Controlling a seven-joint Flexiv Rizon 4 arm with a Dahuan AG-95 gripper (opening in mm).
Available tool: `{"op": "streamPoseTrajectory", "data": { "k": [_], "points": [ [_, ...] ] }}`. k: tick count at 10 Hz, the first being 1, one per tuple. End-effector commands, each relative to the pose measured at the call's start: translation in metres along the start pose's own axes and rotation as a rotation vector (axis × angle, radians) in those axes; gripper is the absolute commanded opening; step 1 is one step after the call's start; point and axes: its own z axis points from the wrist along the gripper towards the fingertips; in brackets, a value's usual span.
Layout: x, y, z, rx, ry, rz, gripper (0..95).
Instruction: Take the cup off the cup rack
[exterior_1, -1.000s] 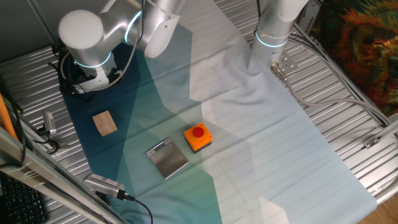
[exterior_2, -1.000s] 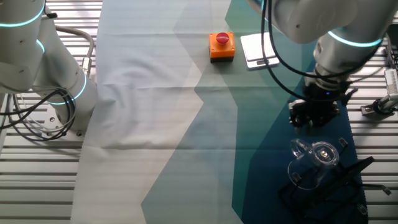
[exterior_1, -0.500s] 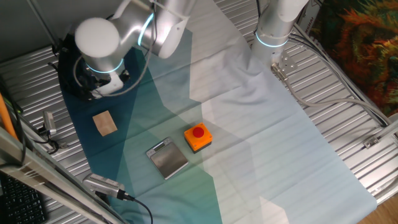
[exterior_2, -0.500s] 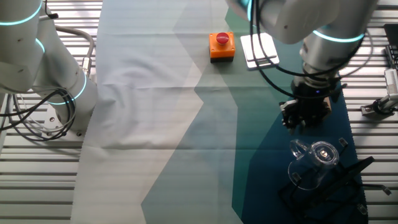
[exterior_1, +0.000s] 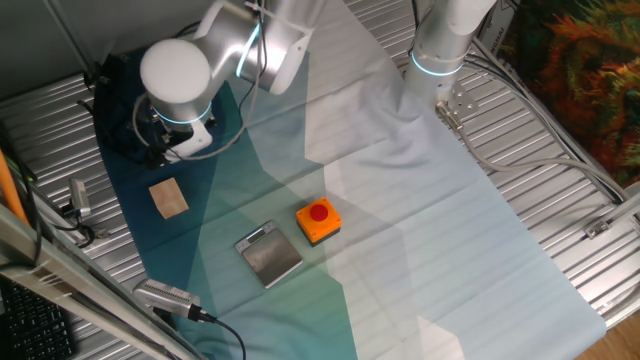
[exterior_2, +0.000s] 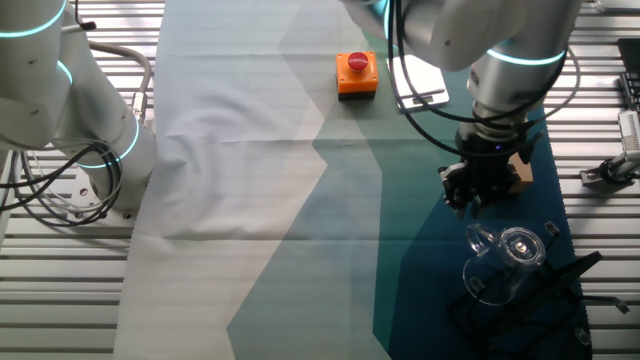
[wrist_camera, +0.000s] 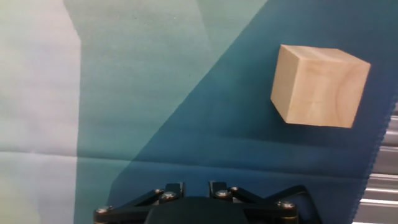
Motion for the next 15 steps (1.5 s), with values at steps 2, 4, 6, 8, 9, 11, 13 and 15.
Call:
{"op": "streamPoseTrajectory", "data": {
  "k": [2,4,6,8,9,11,13,15],
  "points": [
    [-0.001,-0.002,0.000,0.018,0.018,-0.026,19.0],
    [-0.001,-0.002,0.000,0.030,0.026,-0.033,19.0],
    [0.000,-0.004,0.001,0.039,0.036,-0.044,19.0],
    [0.002,-0.006,0.001,0.042,0.036,-0.050,19.0],
    [0.003,-0.008,0.001,0.043,0.036,-0.057,38.0],
    [0.004,-0.013,-0.001,0.044,0.032,-0.076,38.0],
    [0.004,-0.013,0.000,0.048,0.038,-0.079,38.0],
    [0.009,-0.011,0.004,0.053,0.043,-0.092,38.0]
  ]
}}
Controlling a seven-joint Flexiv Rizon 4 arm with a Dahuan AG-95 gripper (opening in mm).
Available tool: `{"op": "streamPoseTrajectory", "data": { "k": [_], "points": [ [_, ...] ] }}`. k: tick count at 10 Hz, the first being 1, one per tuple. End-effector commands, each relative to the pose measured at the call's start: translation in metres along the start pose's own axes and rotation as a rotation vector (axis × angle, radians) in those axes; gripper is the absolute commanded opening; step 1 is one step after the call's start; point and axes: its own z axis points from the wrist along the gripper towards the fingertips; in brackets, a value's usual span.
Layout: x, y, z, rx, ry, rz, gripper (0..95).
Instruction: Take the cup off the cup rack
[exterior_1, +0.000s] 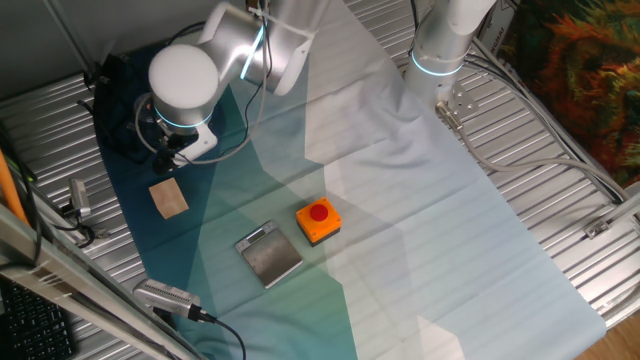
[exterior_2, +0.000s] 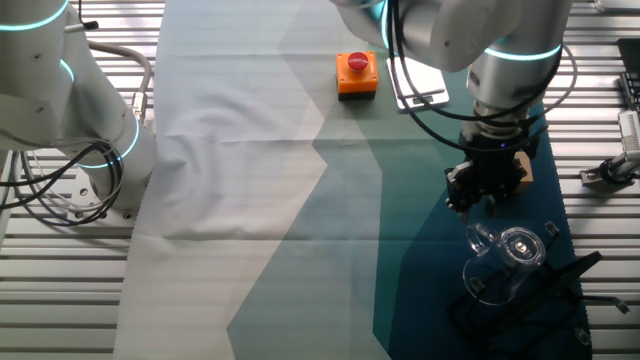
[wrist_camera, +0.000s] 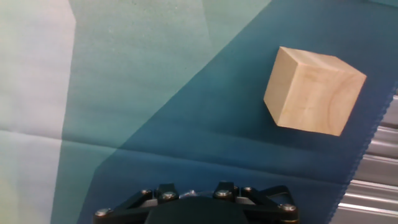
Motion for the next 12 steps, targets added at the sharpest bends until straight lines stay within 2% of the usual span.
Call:
{"op": "streamPoseTrajectory", "data": {
  "k": [1,5,12],
  "points": [
    [0.0051,0.0041,0.0023,0.004,-0.002,-0.005,38.0],
    [0.0106,0.0079,0.0082,0.019,0.006,-0.008,38.0],
    [0.0137,-0.0017,0.0110,0.027,0.003,-0.024,38.0]
  ]
}}
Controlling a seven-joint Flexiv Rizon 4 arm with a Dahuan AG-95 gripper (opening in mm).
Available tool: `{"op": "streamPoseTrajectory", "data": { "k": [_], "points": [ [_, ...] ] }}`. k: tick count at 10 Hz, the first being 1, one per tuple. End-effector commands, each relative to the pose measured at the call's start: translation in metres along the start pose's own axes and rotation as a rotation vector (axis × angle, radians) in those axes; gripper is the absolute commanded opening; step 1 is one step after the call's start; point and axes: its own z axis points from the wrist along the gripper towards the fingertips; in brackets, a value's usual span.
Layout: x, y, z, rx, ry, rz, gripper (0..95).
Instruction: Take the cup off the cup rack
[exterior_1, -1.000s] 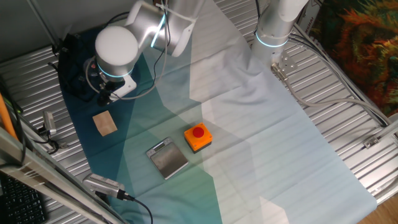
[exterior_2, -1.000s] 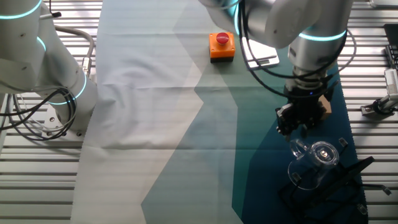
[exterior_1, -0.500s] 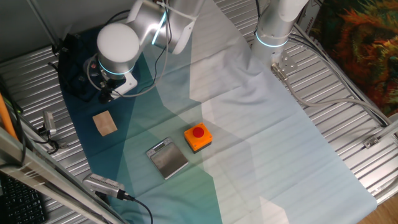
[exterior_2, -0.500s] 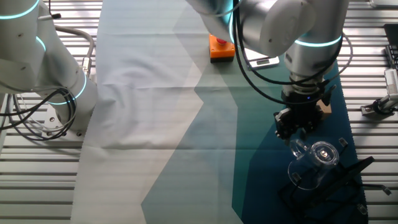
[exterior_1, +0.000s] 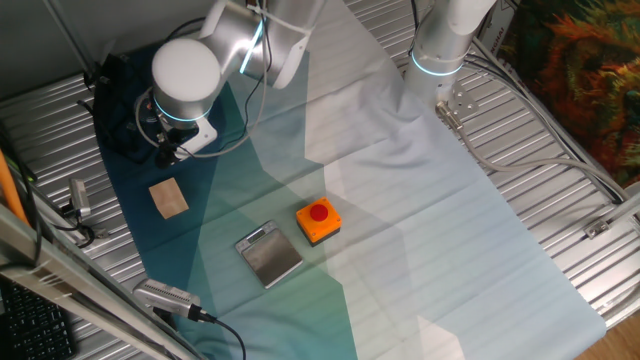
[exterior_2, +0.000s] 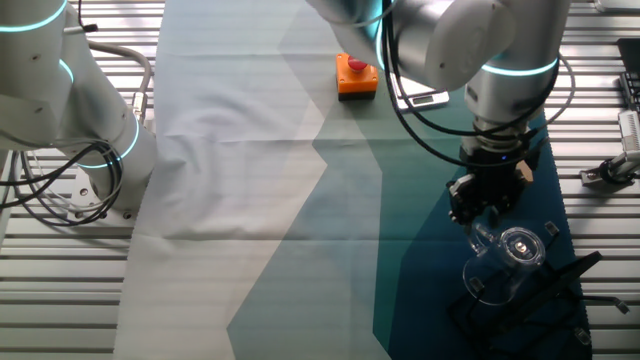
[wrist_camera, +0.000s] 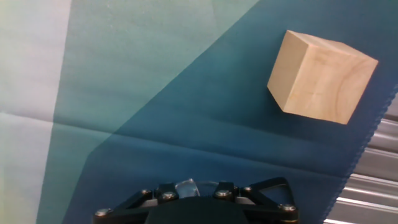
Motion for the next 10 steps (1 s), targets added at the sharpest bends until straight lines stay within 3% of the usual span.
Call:
{"op": "streamPoseTrajectory", "data": {
  "k": [1,2,3,4,5,10],
  "points": [
    [0.0006,0.0012,0.0014,0.007,-0.001,0.002,38.0],
    [0.0011,0.0016,0.0019,0.008,-0.004,0.003,38.0],
    [0.0012,0.0017,0.0021,0.010,-0.004,0.007,19.0],
    [0.0012,0.0017,0.0022,0.013,-0.003,0.017,19.0],
    [0.0012,0.0018,0.0024,0.017,0.000,0.027,0.0],
    [0.0011,0.0015,0.0030,0.024,0.007,0.029,0.0]
  ]
}}
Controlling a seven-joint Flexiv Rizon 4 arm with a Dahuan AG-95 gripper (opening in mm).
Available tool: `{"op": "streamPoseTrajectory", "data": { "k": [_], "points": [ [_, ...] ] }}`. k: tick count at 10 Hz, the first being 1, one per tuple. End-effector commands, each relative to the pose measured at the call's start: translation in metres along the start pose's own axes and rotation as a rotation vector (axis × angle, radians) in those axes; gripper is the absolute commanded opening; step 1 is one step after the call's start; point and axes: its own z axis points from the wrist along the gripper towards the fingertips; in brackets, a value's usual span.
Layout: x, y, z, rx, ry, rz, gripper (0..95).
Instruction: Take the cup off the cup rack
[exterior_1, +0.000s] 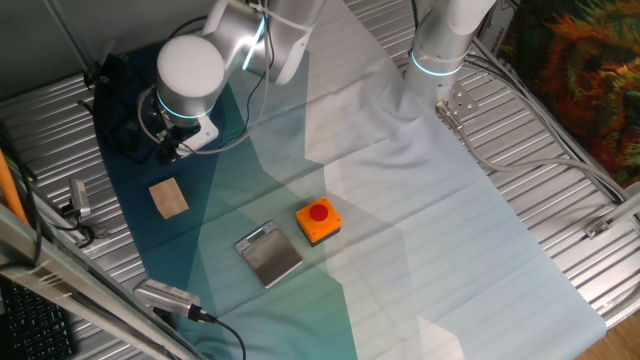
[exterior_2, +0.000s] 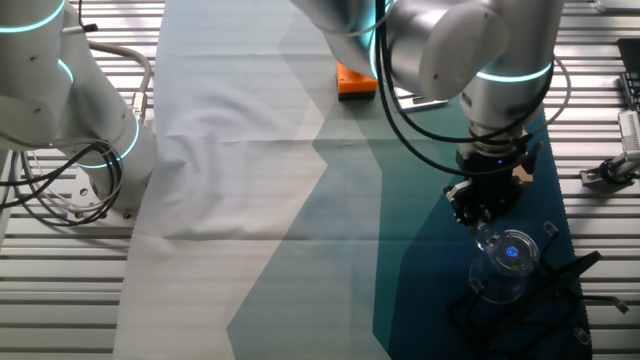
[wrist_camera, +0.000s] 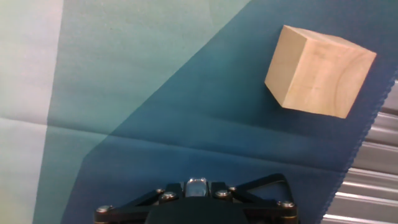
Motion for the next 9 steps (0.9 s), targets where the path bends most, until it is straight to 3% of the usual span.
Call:
{"op": "streamPoseTrajectory", "data": {
  "k": [1,5,9],
  "points": [
    [0.000,-0.001,0.000,-0.001,0.003,0.003,0.0],
    [0.004,-0.016,-0.009,-0.024,-0.001,-0.005,0.0],
    [0.006,-0.020,-0.022,-0.031,0.011,-0.006,0.0]
  ]
}}
